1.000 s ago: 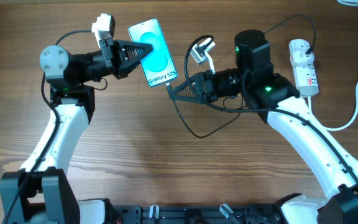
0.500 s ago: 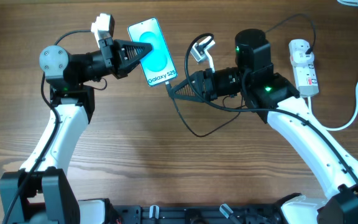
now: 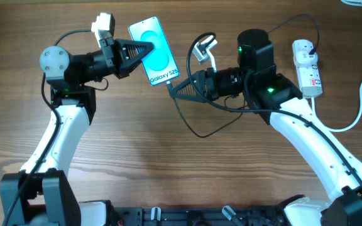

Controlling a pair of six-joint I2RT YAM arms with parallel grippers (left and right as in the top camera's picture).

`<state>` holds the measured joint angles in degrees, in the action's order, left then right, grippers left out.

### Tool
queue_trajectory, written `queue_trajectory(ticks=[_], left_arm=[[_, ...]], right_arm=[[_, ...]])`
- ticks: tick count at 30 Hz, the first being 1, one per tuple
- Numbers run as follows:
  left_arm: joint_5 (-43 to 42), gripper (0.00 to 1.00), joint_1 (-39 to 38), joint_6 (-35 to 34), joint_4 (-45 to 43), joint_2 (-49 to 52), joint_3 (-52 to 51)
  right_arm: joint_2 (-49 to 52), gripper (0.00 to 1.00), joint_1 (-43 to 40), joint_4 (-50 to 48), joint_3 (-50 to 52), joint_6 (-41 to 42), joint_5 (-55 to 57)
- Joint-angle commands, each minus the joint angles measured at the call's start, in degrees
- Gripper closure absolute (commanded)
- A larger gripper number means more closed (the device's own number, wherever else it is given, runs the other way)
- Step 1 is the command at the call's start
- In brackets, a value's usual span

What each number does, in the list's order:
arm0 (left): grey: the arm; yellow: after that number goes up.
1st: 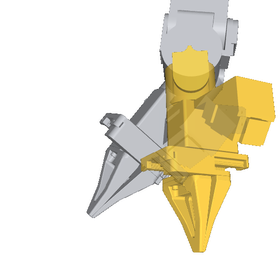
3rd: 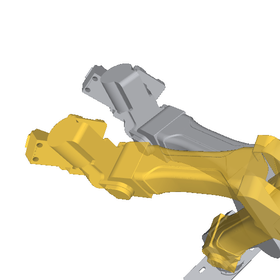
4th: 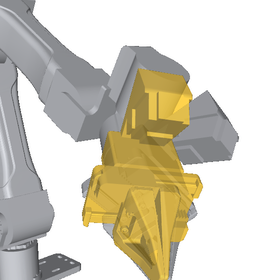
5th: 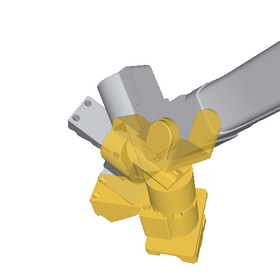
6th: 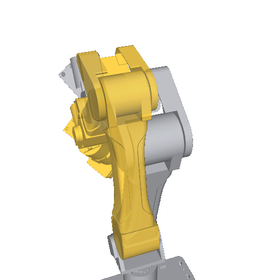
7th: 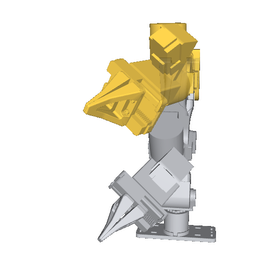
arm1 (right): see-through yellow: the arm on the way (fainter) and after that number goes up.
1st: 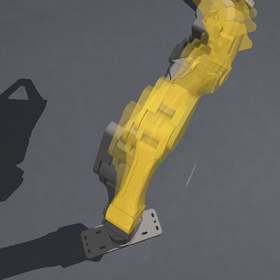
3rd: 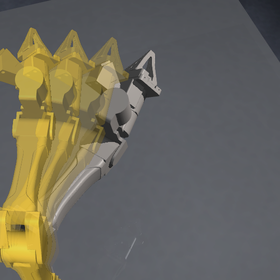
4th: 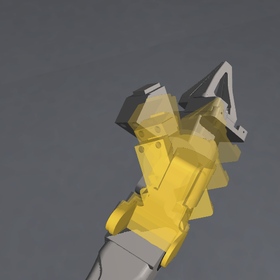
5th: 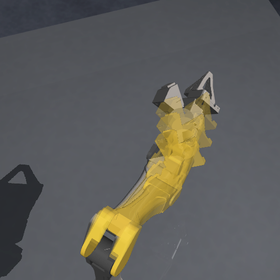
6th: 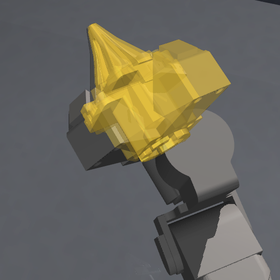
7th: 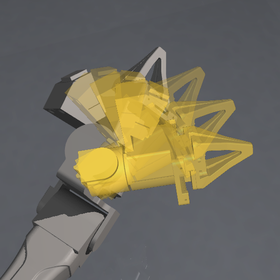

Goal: Plug charger to phone and switch on socket

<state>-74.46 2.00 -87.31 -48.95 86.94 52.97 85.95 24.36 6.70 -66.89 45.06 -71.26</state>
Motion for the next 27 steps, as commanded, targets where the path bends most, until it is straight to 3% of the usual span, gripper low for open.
queue_trajectory(ticks=[1, 27], left_arm=[[-0.8, 0.96, -0.4, 1.2, -0.6, -0.9, 0.9], [-1.2, 0.96, -0.4, 1.1, -3.1, -0.9, 0.9]], right_arm=[[0.5, 0.96, 0.2, -1.4, 0.0, 1.6, 1.9], [0.5, 0.96, 0.6, -4.6, 0.0, 4.9, 5.2]])
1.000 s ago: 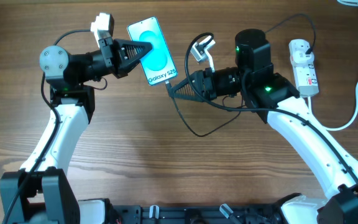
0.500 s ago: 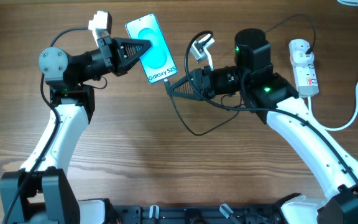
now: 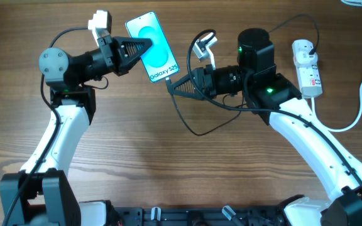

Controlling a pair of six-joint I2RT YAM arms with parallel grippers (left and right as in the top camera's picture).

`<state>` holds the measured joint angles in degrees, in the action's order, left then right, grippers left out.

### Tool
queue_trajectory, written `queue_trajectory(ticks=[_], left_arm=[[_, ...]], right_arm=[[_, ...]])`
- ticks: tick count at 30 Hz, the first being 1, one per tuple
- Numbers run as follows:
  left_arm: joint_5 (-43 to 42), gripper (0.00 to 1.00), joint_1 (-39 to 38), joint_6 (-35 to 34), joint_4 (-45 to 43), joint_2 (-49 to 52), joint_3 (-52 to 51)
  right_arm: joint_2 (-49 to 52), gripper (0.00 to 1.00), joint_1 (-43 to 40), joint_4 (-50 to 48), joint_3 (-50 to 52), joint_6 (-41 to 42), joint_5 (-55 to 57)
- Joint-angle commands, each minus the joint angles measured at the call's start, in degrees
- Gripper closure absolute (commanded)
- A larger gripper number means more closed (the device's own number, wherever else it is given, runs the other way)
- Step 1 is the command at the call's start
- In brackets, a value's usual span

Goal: Plug charger to phone and switch on socket

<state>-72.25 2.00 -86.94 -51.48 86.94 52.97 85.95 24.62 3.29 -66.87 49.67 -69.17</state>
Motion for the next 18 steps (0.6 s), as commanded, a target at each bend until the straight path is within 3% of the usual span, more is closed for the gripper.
queue_trajectory(ticks=[1, 18], left_arm=[[-3.4, 0.96, -0.4, 0.8, -0.6, -0.9, 0.9], [-4.9, 0.96, -0.2, 0.8, -0.6, -0.9, 0.9]], right_arm=[[0.5, 0.96, 1.0, -1.2, 0.0, 0.0, 3.1], [0.8, 0.96, -1.2, 1.4, 0.0, -5.7, 0.7]])
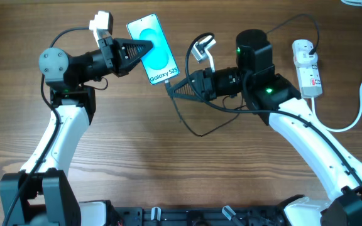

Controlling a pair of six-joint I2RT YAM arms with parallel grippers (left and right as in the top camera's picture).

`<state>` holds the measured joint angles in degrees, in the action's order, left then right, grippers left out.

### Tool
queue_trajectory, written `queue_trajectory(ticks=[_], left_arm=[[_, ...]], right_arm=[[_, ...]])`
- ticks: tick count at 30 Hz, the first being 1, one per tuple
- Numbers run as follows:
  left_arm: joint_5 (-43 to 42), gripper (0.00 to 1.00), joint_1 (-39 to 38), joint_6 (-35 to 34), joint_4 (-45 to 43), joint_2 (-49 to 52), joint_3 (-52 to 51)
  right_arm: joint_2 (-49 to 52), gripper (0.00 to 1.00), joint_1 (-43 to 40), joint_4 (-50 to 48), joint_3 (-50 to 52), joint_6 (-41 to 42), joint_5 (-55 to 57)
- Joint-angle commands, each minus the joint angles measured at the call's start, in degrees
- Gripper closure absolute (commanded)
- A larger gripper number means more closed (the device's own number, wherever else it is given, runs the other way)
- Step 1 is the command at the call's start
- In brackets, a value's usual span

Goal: Plug charger to phone and switch on socket

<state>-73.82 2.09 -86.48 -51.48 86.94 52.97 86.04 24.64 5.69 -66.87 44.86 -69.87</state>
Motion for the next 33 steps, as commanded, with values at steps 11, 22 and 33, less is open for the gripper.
queue_trajectory(ticks=[11, 22, 33], left_arm=[[-4.4, 0.96, -0.3, 0.3, -0.6, -0.9, 0.9], [-5.0, 0.96, -0.3, 8.1, -0.6, -0.9, 0.9], [-9.0, 0.96, -0.3, 19.0, -0.6, -0.9, 0.9]], right_arm=[[0.7, 0.90, -1.3, -5.0, 0.0, 3.1, 5.2], [0.7, 0.27, -1.3, 8.1, 0.0, -12.4, 0.4], [0.7, 0.19, -1.2, 14.5, 0.0, -22.9, 1.6]])
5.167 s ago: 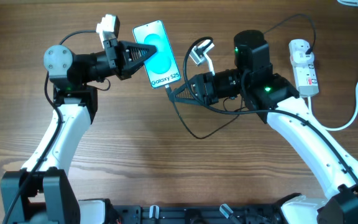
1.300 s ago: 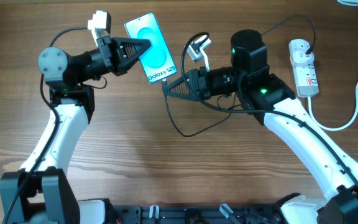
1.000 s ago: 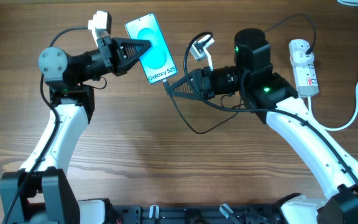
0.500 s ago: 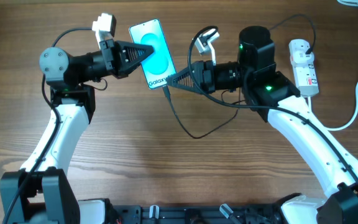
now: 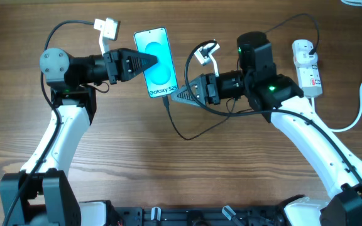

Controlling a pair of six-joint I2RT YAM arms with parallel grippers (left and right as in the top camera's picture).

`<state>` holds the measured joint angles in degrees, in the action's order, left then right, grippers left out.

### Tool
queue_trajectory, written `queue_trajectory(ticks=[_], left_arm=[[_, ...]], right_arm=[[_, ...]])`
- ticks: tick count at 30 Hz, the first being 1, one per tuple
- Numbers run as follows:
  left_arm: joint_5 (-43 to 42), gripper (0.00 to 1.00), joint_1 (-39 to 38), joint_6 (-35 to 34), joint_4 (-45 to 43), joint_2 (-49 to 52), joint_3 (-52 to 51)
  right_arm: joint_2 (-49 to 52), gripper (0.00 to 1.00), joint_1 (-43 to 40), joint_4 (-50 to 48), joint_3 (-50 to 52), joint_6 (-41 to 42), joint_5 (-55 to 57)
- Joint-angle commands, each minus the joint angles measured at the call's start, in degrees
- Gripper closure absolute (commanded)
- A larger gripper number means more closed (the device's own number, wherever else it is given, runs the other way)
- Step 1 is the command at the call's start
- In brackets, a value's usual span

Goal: Plug charger to phone and switch on socket

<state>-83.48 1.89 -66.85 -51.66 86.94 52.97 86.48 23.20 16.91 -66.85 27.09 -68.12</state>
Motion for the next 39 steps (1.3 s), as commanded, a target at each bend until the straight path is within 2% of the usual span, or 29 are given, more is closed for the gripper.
queue_trajectory(ticks=[1, 3, 5, 7, 12, 13, 15, 18, 20, 21, 25, 27, 32, 39], left_arm=[[1.9, 0.96, -0.1, -2.9, -0.4, -0.9, 0.9], [4.3, 0.96, -0.2, -10.2, -0.1, -0.9, 0.9], [4.7, 0.96, -0.2, -14.9, 0.0, -0.9, 0.9], [5.2, 0.96, -0.3, -17.9, 0.0, -0.9, 0.9], [6.0, 0.96, -0.4, -17.6, 0.0, -0.9, 0.9], [6.0, 0.96, -0.4, -17.4, 0.0, -0.9, 0.9], [6.0, 0.96, -0.2, -17.4, 0.0, -0.9, 0.9], [5.8, 0.96, 0.0, -17.4, 0.0, -0.9, 0.9], [5.3, 0.96, 0.0, -17.4, 0.0, -0.9, 0.9], [5.3, 0.96, 0.0, -17.4, 0.0, -0.9, 0.9], [6.2, 0.96, 0.0, -17.4, 0.0, -0.9, 0.9], [6.4, 0.96, 0.0, -17.4, 0.0, -0.9, 0.9], [6.4, 0.96, 0.0, -17.4, 0.0, -0.9, 0.9], [6.4, 0.96, 0.0, -17.4, 0.0, -0.9, 0.9]], right_arm=[[0.3, 0.21, 0.4, 5.4, -0.1, -6.1, 1.7], [0.3, 0.32, 1.1, 7.3, -0.1, -6.2, 4.6], [0.3, 0.52, 1.9, 5.2, -0.1, -4.9, 4.6], [0.3, 0.52, 2.8, 3.7, -0.1, -2.9, 4.5], [0.3, 0.55, 3.6, 0.1, -0.1, 0.6, 3.0], [0.3, 0.53, 3.6, -1.2, -0.1, 1.5, 2.1], [0.3, 0.39, 3.3, -1.2, -0.1, 1.4, 2.2], [0.3, 0.35, 0.5, 1.7, -0.1, -0.9, 3.4], [0.3, 0.42, -3.6, 3.3, -0.1, -1.1, 3.2], [0.3, 0.45, -5.7, 1.5, -0.1, 0.1, -0.8], [0.3, 0.47, -5.4, -5.8, -0.1, 3.6, -10.9], [0.3, 0.49, -3.1, -5.8, -0.1, 3.5, -11.0], [0.3, 0.67, -0.3, -5.7, -0.1, 3.8, -8.8], [0.3, 0.69, 0.5, -5.7, -0.1, 4.6, -4.9]])
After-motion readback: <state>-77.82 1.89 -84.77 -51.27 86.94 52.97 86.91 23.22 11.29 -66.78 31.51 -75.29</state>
